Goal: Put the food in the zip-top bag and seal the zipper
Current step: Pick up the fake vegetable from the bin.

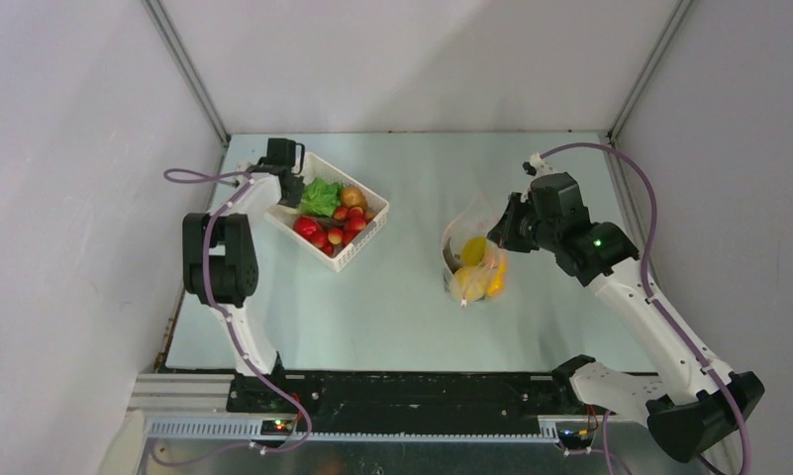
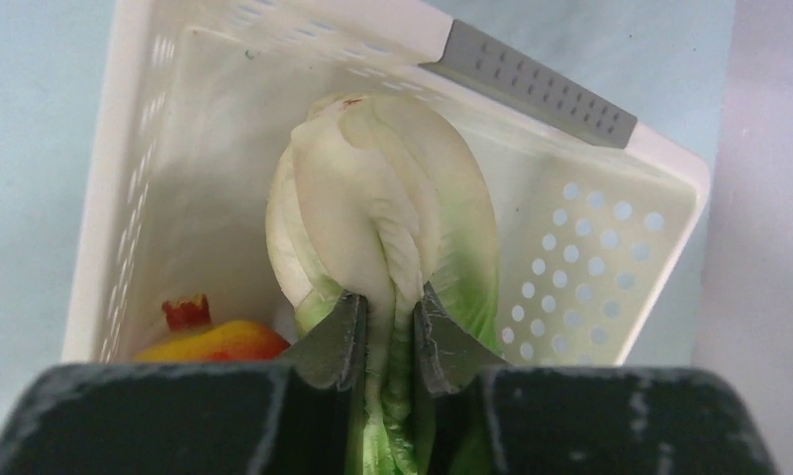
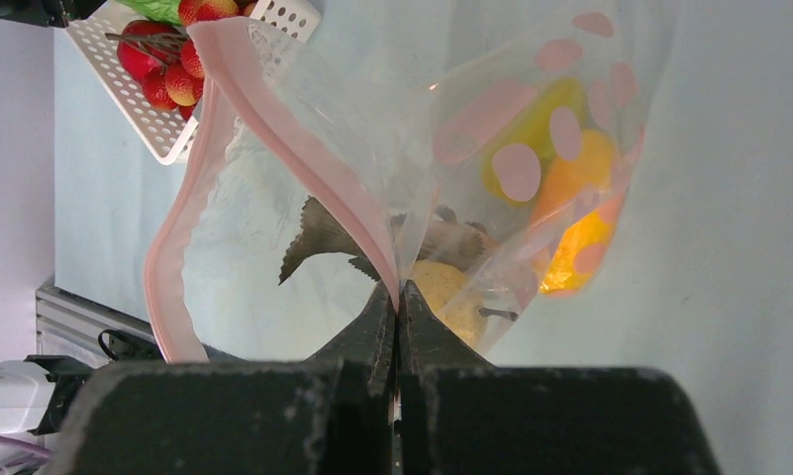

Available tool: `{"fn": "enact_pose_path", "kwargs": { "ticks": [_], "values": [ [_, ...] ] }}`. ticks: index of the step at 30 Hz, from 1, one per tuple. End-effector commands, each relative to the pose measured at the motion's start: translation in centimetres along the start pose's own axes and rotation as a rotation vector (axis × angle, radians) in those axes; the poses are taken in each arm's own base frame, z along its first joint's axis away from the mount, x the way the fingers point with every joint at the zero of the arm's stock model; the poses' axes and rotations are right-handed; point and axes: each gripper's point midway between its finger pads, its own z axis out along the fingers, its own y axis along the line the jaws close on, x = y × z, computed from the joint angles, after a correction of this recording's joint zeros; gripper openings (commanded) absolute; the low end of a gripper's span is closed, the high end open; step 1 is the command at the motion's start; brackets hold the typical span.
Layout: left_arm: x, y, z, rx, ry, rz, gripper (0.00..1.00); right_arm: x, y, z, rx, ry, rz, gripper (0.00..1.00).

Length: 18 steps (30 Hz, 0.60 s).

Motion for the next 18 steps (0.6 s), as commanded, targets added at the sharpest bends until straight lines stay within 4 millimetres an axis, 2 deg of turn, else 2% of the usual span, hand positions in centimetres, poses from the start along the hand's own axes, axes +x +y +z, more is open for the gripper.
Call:
{"fn": "enact_pose_path", "kwargs": {
  "ticks": [1, 5, 8, 9, 14, 18],
  "values": [
    [-2.1, -1.5, -3.5, 0.102, -0.031, -0.024, 0.1, -0.7, 0.1, -0.6, -0.014, -0.042, -0.018, 0.0],
    [-2.7, -2.3, -5.5, 0.169, -0.034, -0.011, 0.0, -0.8, 0.1, -0.8, -0.016, -0.051, -0.016, 0.0],
    [-2.9, -2.3, -6.6, 0.211, -0.036, -0.003, 0.0, -0.9, 0.1, -0.9, -0.018, -0.056, -0.015, 0.0],
    [-3.3, -2.7, -7.5, 0.244, -0.041, -0.005, 0.0, -0.9, 0.2, -1.0, -0.019, -0.058, -0.015, 0.0],
    [-3.4, -2.3, -9.4, 0.308, -0.043, 0.013, 0.0, -0.9, 0.3, -0.9, -0.024, -0.057, -0.016, 0.0],
    [-4.2, -3.0, -12.0, 0.391, -0.064, 0.039, 0.0, -1.1, 0.5, -0.8, -0.034, -0.063, -0.02, 0.0]
  ]
}}
